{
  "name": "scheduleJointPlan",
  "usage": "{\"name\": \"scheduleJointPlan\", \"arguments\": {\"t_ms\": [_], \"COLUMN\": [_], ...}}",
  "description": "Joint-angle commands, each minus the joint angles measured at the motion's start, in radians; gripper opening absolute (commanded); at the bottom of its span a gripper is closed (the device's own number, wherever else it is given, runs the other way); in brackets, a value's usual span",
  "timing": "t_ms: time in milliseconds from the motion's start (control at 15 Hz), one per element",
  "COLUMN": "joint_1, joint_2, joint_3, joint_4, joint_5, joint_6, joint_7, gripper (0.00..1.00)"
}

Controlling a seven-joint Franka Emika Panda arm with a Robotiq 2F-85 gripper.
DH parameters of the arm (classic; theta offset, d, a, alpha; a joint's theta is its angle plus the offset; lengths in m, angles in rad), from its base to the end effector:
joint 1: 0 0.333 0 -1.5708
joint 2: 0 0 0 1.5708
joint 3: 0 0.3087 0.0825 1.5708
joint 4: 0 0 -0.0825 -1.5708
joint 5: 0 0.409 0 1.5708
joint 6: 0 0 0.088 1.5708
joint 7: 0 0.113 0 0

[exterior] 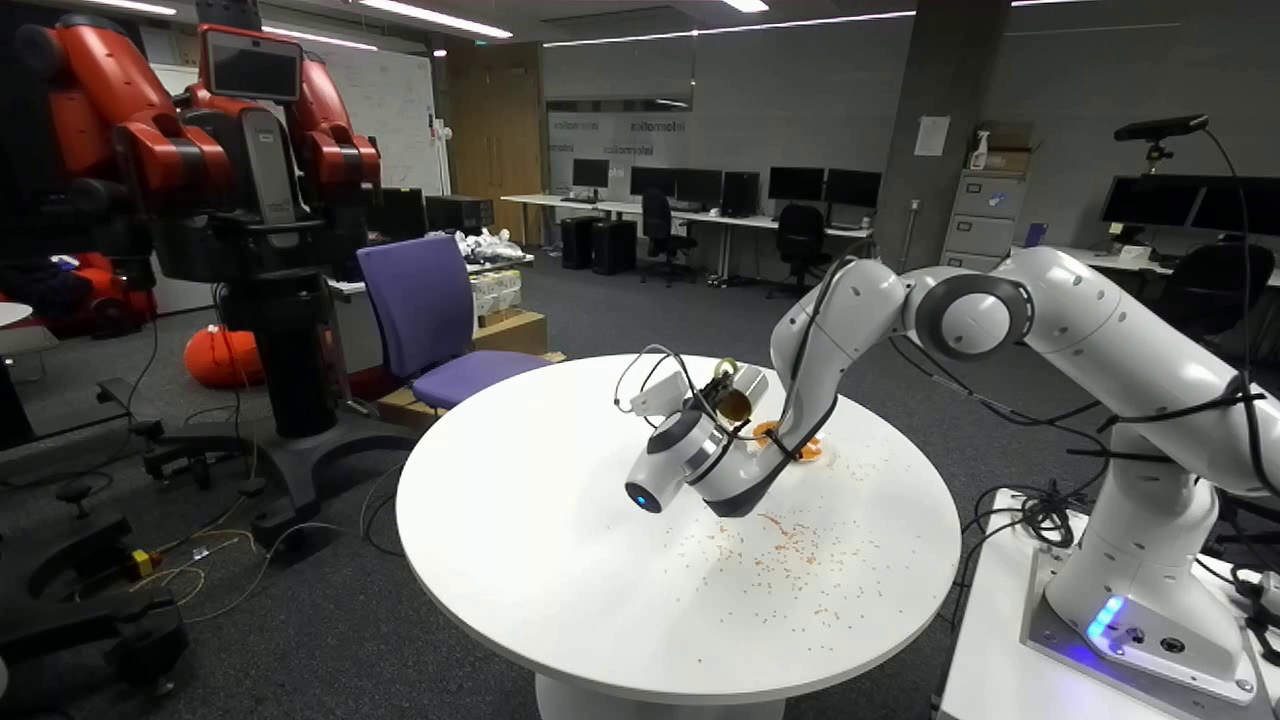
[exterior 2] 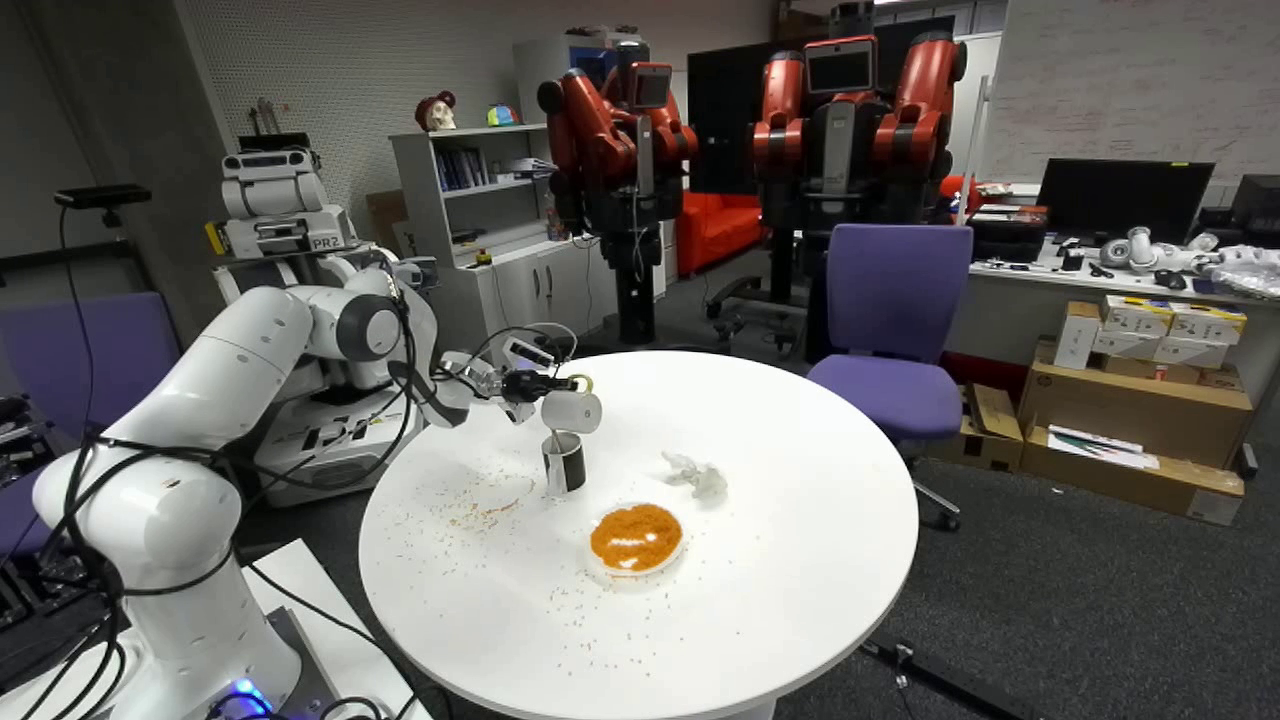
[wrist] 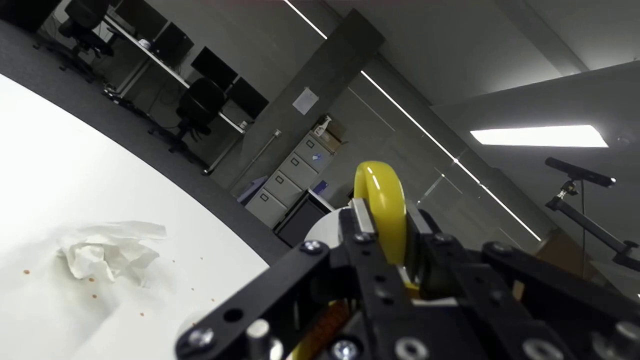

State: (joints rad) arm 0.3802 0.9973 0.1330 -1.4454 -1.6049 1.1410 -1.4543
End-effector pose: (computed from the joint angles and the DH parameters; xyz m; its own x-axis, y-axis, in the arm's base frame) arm 0.6416 0.1805 0.1373 -0.6179 -0.3021 -0.7259 0.7629 -0.0068 -0.6465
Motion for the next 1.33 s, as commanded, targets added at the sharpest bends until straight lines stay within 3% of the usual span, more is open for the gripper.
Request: {"name": "scheduleJointPlan", "arguments": {"t_ms": [0,1267], "joint_1": [0.023,0.037], "joint_2": [-0.006,-0.009], "joint_3": [-0.028,-0.037], "joint_4": [-0.001,-0.024], "joint_5": [-0.039,-0.083], "joint_6": [-0.035,-0.032], "joint_7": [-0.062,-0.167], "gripper": [0.05,0.05]}}
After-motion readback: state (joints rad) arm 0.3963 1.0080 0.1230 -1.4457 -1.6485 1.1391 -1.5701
